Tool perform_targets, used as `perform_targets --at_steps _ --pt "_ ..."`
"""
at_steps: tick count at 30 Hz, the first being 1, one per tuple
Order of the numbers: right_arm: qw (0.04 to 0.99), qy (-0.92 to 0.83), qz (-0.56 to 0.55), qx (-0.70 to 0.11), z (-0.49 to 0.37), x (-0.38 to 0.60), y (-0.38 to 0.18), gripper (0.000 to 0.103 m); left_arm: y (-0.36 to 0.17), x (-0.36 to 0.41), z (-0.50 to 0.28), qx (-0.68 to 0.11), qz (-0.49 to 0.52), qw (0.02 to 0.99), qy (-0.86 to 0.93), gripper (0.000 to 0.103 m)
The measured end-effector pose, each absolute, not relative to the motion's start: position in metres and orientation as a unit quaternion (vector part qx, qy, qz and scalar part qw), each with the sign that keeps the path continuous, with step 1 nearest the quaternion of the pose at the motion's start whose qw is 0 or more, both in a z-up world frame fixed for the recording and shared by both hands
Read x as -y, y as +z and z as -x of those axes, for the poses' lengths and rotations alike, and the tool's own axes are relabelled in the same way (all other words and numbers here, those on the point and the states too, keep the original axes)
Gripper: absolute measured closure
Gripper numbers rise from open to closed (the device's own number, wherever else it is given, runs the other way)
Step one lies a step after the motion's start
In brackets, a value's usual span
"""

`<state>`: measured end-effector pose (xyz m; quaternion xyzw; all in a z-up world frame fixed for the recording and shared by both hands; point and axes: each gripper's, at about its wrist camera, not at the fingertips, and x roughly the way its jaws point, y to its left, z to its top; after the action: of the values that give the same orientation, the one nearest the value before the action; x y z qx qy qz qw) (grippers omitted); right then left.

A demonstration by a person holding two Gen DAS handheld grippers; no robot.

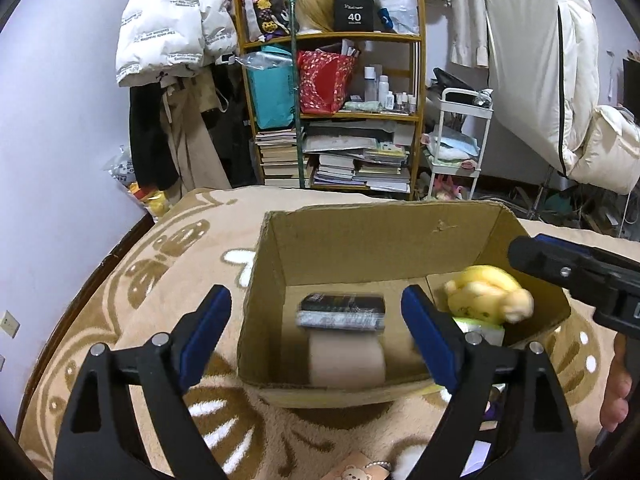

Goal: Organize soft objects
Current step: 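Lift both items over the box and release them inside, then move both tools back toward the remaining plush toys on the rug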

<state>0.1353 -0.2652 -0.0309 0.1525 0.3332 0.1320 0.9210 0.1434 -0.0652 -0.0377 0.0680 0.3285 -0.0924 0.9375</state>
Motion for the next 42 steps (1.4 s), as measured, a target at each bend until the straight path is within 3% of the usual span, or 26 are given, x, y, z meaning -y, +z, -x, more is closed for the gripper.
perform_targets --at_steps 10,14,27,42 --pt "0.925 0.129 -0.152 -0.322 -0.108 0.266 -0.012 0.0 -0.023 0.051 -0.122 -0.324 -0.056 0.941 -0.083 0.01" --pt "0.929 0.128 -0.142 -0.318 -0.094 0.267 -0.005 0.0 -0.015 0.048 -0.108 -0.319 -0.06 0.942 -0.081 0.005" --pt "0.939 0.111 -0.125 -0.302 -0.047 0.267 0.019 0.0 -0.003 0.037 -0.071 -0.346 -0.055 0.932 -0.089 0.004" --pt "0.923 0.089 -0.161 -0.337 -0.015 0.281 0.007 0.0 -0.009 0.038 -0.035 -0.381 -0.067 0.915 -0.112 0.004"
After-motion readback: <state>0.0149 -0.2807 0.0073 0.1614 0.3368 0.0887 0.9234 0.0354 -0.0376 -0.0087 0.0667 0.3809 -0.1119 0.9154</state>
